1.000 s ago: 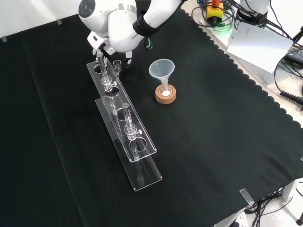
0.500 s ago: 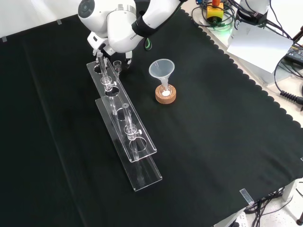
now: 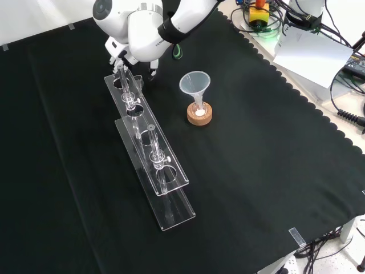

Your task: Put the weighing funnel back on the table.

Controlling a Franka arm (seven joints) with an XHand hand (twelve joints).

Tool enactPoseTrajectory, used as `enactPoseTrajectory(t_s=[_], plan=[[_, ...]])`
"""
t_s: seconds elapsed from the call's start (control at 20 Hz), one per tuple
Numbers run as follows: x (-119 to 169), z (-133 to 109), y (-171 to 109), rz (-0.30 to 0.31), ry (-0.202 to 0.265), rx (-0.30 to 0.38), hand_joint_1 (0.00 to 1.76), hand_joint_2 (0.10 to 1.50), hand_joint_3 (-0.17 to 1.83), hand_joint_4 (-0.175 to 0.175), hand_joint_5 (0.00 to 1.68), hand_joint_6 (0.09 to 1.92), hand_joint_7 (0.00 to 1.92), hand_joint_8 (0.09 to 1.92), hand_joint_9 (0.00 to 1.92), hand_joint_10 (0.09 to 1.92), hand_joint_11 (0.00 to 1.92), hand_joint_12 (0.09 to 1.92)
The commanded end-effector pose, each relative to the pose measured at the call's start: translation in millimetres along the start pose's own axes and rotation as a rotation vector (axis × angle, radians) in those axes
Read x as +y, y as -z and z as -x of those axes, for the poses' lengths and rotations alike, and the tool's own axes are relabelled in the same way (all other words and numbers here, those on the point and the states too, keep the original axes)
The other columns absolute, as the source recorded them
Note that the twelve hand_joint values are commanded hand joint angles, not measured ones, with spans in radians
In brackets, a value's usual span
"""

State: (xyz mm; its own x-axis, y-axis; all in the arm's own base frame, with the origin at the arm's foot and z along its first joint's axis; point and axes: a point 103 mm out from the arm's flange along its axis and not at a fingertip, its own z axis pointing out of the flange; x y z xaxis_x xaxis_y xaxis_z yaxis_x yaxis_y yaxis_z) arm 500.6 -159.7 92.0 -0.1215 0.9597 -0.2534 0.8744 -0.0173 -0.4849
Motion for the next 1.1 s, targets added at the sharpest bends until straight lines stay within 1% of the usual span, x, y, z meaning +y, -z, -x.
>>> enactPoseTrajectory(t_s=[0.05, 0.15, 0.3, 0.45, 0.6, 0.9, 1.1], plan=[[-6, 4, 4, -0.035, -0.012, 0.003, 0.84, 0.7, 0.55, -0.055, 0.34, 0.35, 0.06, 0.69, 0.38, 0.68, 0.2, 1.35], [-9, 6, 7, -0.025, -0.015, 0.007, 0.83, 0.7, 0.55, -0.059, 0.32, 0.26, 0.03, 0.68, 0.34, 0.69, 0.17, 1.36], [-17, 8, 14, 0.004, -0.017, 0.012, 0.82, 0.69, 0.54, -0.062, 0.32, 0.2, 0.02, 0.68, 0.33, 0.7, 0.16, 1.37], [-27, 10, 24, 0.033, -0.023, 0.014, 0.82, 0.69, 0.54, -0.063, 0.32, 0.19, 0.02, 0.68, 0.33, 0.7, 0.16, 1.37], [-38, 13, 32, 0.052, -0.032, 0.044, 0.82, 0.69, 0.54, -0.064, 0.33, 0.19, 0.04, 0.69, 0.34, 0.7, 0.17, 1.37], [-63, 18, 51, 0.093, -0.05, 0.051, 0.82, 0.69, 0.54, -0.065, 0.36, 0.18, 0.09, 0.71, 0.36, 0.71, 0.19, 1.37], [-82, 14, 63, 0.116, -0.061, 0.045, 0.82, 0.69, 0.54, -0.065, 0.38, 0.18, 0.13, 0.72, 0.39, 0.71, 0.2, 1.37]])
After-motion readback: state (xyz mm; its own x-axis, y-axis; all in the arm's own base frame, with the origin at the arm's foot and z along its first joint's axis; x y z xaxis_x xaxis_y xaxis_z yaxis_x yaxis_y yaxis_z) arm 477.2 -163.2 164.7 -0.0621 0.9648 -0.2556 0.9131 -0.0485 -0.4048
